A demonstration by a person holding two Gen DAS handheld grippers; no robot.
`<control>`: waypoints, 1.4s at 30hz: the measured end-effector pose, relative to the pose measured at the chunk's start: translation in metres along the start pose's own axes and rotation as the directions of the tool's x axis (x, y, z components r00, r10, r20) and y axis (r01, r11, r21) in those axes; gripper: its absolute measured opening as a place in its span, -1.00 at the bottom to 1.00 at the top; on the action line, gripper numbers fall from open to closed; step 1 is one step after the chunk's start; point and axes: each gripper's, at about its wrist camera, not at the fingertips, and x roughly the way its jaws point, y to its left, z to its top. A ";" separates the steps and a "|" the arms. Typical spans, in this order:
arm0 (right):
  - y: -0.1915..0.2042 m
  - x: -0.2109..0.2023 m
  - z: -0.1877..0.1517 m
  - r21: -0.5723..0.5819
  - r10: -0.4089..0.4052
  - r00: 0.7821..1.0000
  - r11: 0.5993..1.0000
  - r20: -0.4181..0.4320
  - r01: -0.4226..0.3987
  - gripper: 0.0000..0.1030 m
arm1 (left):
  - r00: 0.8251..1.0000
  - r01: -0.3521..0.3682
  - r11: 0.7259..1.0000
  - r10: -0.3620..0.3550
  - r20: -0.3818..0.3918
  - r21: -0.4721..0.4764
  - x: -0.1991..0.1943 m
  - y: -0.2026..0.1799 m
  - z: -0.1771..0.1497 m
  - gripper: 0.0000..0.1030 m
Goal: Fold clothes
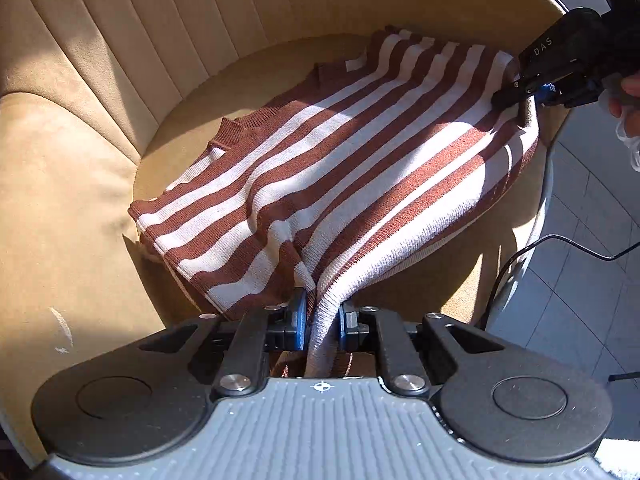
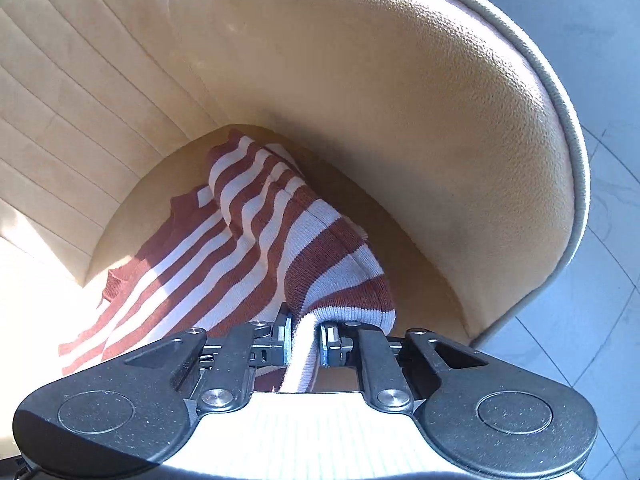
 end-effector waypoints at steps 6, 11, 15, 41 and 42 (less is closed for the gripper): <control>-0.017 0.004 -0.030 -0.024 -0.064 0.997 0.998 -0.034 0.063 -0.77 | 0.998 -0.031 0.999 0.032 -0.059 0.017 0.021 -0.023 -0.021 -0.66; -0.012 0.015 -0.031 -0.084 -0.166 0.984 0.983 -0.057 0.161 -0.46 | 0.995 -0.038 0.999 0.035 -0.091 -0.029 0.021 -0.015 -0.015 -0.23; -0.011 -0.009 -0.030 -0.099 -0.233 0.972 0.968 -0.031 0.229 -0.29 | 0.999 -0.050 0.988 0.047 -0.027 -0.147 -0.015 0.003 -0.012 -0.14; 0.062 0.069 0.046 -0.378 -0.231 0.971 0.895 0.065 0.238 0.31 | 0.993 -0.118 0.866 0.118 -0.030 -0.487 0.065 0.092 0.037 0.02; 0.063 0.070 0.047 -0.394 -0.237 0.969 0.887 0.063 0.242 0.32 | 0.992 -0.118 0.859 0.119 -0.029 -0.498 0.066 0.093 0.037 0.04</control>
